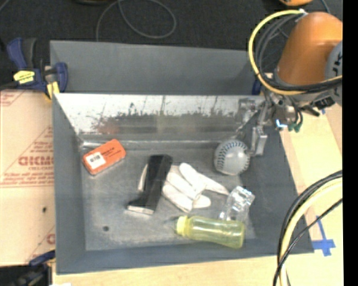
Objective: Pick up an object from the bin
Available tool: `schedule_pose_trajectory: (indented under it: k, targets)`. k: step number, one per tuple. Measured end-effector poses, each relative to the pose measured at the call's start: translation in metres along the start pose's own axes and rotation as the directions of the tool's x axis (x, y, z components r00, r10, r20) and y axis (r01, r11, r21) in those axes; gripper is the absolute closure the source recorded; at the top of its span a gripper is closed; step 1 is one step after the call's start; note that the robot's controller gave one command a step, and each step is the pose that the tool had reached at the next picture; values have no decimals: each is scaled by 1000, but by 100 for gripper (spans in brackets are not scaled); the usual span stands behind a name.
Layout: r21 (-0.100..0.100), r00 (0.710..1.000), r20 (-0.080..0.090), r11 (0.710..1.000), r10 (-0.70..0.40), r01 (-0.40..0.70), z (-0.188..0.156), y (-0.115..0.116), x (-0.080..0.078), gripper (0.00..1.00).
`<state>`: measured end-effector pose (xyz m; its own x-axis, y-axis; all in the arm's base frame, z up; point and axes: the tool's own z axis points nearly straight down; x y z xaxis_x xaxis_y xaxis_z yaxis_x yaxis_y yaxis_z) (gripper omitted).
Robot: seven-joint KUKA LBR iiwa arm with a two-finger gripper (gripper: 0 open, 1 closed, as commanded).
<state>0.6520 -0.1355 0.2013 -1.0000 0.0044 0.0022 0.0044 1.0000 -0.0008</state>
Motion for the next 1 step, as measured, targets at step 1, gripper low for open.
schedule_pose_trajectory:
  k: [1]
  targets:
    - [1,1000,7,1000,-2,2,-6,0,-1,0]
